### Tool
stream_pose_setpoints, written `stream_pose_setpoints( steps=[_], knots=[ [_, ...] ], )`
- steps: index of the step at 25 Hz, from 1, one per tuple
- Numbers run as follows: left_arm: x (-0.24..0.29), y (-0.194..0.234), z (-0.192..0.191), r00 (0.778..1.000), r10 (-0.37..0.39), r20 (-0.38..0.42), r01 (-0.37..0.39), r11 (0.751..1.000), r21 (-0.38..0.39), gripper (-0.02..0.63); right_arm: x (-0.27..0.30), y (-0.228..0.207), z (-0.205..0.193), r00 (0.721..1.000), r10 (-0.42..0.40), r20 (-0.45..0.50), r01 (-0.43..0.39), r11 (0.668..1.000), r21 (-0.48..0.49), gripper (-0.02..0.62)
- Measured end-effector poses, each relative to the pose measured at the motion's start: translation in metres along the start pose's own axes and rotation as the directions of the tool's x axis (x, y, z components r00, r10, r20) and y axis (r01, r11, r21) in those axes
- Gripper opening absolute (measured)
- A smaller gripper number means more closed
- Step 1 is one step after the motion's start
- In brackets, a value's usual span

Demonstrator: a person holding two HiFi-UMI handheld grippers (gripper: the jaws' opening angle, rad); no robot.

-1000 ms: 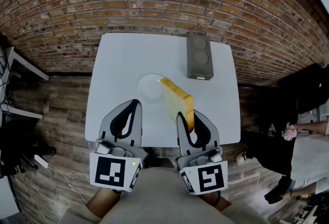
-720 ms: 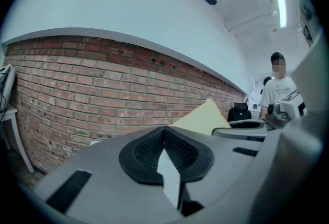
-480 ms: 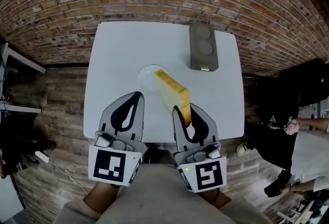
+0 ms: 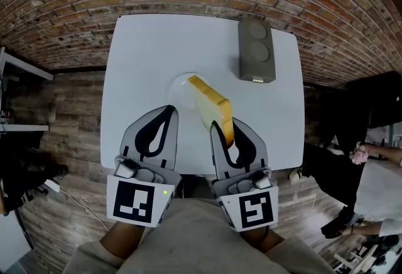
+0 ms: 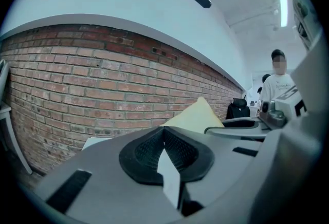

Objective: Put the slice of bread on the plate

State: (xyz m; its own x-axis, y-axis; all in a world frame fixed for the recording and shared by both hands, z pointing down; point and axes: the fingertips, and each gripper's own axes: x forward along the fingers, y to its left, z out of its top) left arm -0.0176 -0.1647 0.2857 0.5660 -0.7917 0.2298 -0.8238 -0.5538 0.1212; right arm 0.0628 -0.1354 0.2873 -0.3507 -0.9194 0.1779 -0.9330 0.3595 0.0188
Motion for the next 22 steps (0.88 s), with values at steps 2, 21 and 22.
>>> stream_pose_setpoints(
  steps=[2, 21, 22],
  knots=[
    [0.006, 0.004, -0.003, 1.0, 0.004, -0.011, -0.004, 1.0, 0.0, 0.009, 0.007, 0.0, -0.002, 1.0, 0.006, -0.002, -0.006, 1.0, 0.002, 0.094],
    [0.046, 0.019, -0.044, 0.994, 0.001, -0.108, -0.002, 1.0, -0.009, 0.009, 0.057, -0.008, -0.039, 0.996, 0.072, -0.043, -0.071, 0.997, 0.026, 0.094],
    [0.047, 0.021, -0.045, 0.994, 0.003, -0.11, -0.005, 1.0, -0.01, 0.009, 0.06, -0.007, -0.042, 0.996, 0.078, -0.048, -0.077, 0.997, 0.025, 0.094]
  ],
)
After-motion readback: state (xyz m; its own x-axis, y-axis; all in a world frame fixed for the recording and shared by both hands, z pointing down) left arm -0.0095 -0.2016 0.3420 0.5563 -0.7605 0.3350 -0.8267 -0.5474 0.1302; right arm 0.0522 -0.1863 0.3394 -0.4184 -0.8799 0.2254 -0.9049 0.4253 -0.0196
